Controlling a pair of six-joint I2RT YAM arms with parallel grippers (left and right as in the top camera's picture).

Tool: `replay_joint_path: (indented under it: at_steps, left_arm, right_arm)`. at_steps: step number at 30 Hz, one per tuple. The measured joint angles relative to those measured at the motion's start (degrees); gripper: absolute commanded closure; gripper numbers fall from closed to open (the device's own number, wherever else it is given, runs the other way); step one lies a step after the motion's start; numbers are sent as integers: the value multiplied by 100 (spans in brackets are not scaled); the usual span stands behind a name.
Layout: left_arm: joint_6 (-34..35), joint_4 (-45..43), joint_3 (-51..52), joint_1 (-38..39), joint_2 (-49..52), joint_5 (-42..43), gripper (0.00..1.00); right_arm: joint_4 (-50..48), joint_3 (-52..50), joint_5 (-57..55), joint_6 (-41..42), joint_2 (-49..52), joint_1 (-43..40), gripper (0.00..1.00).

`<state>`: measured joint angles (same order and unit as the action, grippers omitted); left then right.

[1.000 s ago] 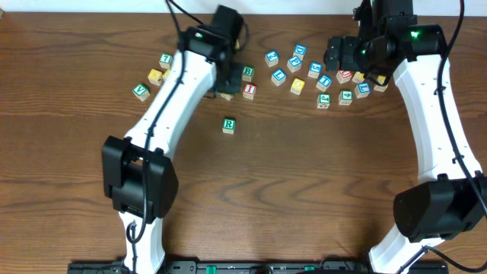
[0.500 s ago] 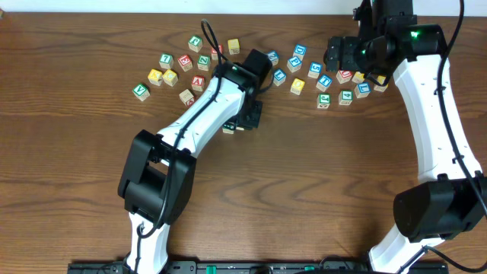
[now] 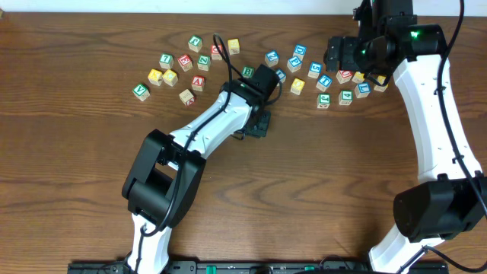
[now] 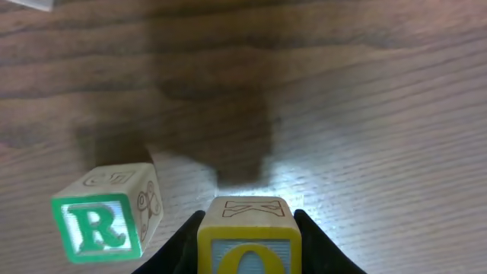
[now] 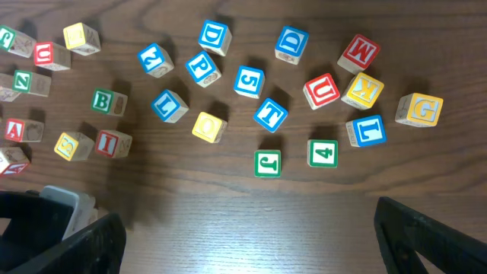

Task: Spell out ROBOT

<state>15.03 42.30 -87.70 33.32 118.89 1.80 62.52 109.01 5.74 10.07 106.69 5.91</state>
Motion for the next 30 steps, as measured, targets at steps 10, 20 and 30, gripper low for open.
replay_joint_path:
  at_steps: [10,20,30]
  left_arm:
    - [0,-490,350,0,0,0,69]
    - [0,-824,538,0,0,0,68]
    - [0,-1069,568,0,7,-48,68]
  right_arm:
    - [0,0,0,0,0,0,1]
    - [0,0,0,0,0,0,1]
    - [0,0,0,0,0,0,1]
